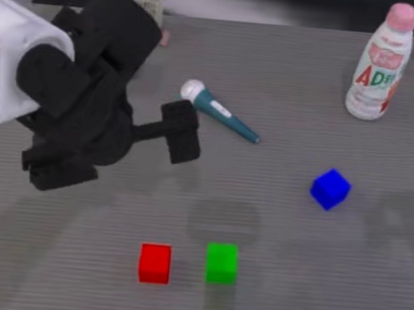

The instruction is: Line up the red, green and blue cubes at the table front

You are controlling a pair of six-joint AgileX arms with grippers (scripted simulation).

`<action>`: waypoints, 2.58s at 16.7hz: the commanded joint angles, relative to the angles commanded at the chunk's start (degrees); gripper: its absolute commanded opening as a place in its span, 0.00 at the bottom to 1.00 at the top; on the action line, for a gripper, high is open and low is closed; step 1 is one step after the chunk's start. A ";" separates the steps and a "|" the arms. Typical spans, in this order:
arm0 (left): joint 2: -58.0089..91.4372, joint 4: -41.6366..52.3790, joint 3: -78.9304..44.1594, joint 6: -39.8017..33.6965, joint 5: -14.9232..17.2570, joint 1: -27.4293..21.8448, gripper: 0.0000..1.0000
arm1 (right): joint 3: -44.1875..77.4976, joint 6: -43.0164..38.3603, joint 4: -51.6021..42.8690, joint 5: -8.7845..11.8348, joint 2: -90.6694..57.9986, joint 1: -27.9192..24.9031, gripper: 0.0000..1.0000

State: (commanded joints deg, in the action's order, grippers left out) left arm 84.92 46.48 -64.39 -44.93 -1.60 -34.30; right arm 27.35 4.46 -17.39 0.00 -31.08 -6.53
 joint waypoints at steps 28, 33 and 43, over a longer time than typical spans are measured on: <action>-84.92 -46.48 64.39 44.93 1.60 35.44 1.00 | 68.07 11.73 -43.32 -0.16 -93.82 -14.85 1.00; -84.92 -46.48 64.39 44.93 1.60 35.44 1.00 | 62.13 11.54 -32.33 -0.21 -98.26 -14.98 1.00; -84.92 -46.48 64.39 44.93 1.60 35.44 1.00 | 61.01 11.51 -30.61 -0.22 -99.28 -15.03 0.62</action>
State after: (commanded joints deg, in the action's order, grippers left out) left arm 0.00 0.00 0.00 0.00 0.00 1.15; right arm 88.36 15.97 -48.00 -0.22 -130.36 -21.56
